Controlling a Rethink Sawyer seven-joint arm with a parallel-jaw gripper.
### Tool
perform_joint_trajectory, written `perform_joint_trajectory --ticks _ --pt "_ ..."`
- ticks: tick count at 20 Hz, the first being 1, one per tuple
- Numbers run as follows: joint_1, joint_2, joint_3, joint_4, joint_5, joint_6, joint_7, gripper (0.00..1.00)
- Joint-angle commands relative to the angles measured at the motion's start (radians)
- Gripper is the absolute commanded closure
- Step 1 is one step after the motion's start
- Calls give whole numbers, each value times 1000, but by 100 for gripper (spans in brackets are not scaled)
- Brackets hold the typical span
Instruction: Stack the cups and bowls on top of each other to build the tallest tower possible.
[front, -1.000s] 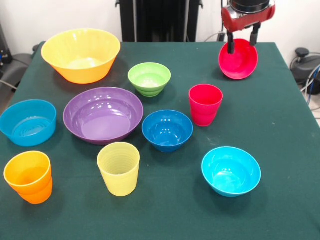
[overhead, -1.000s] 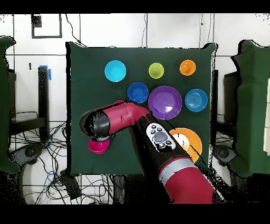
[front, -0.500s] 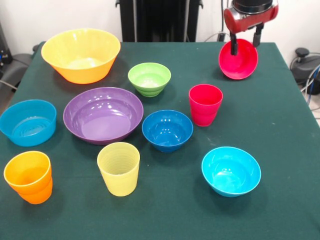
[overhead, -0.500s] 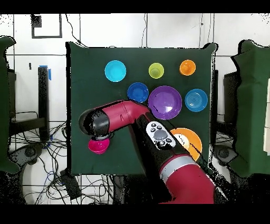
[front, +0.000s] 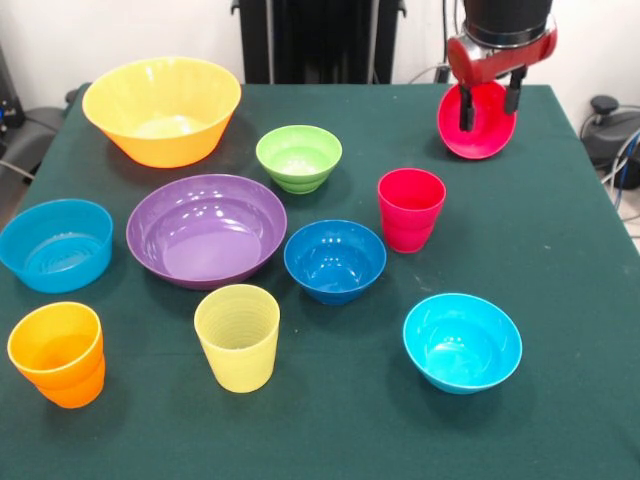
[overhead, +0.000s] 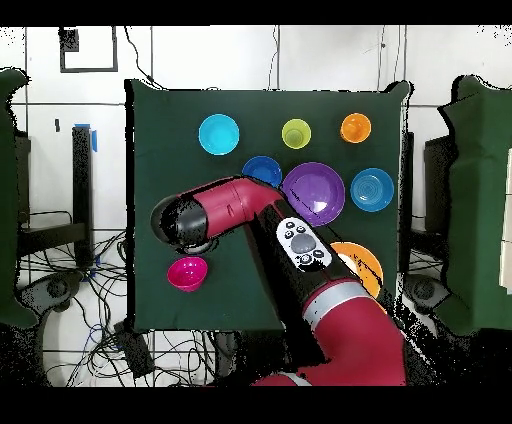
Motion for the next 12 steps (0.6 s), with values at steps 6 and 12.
perform_joint_trajectory --ticks 6,12 --pt "-42 67 40 -126 -130 103 -268 0" --pt "-58 73 50 -127 -141 110 -263 0"
